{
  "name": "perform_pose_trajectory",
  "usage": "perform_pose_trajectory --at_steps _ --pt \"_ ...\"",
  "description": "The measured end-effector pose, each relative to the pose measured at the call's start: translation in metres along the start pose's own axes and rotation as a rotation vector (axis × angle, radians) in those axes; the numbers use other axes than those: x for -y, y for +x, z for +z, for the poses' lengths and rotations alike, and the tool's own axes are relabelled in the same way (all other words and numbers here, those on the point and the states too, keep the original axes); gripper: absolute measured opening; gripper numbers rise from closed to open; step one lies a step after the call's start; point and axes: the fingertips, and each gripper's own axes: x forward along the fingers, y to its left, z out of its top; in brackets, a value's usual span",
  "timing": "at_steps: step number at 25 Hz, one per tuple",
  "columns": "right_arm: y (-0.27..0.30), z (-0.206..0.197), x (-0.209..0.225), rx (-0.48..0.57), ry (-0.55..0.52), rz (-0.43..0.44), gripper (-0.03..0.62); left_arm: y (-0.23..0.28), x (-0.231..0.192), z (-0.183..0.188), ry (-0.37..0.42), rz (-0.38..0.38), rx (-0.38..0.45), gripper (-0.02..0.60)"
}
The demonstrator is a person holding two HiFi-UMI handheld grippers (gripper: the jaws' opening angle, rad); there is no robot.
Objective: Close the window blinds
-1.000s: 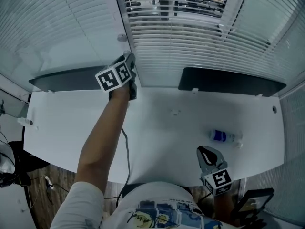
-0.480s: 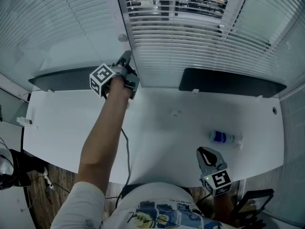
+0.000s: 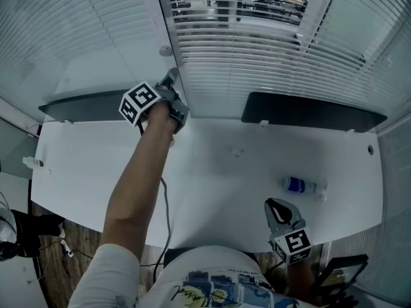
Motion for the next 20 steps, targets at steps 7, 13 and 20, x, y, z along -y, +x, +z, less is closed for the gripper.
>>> perform_pose_trajectory --at_steps 7,13,20 --pt "-0.002 -0.001 0.002 -0.002 -0.009 -0.007 0.012 -0.001 0.005 -0.001 0.342 0.118 -0.061 0.124" --pt "-0.002 0.002 0.000 0.009 -0.001 -0.006 0.012 0.001 0.006 -0.004 0.652 0.219 -0.134 0.124" --pt "-0.002 0.000 0.000 -0.004 -0.007 -0.005 0.012 0.000 0.011 -0.001 1.082 0.351 -0.180 0.124"
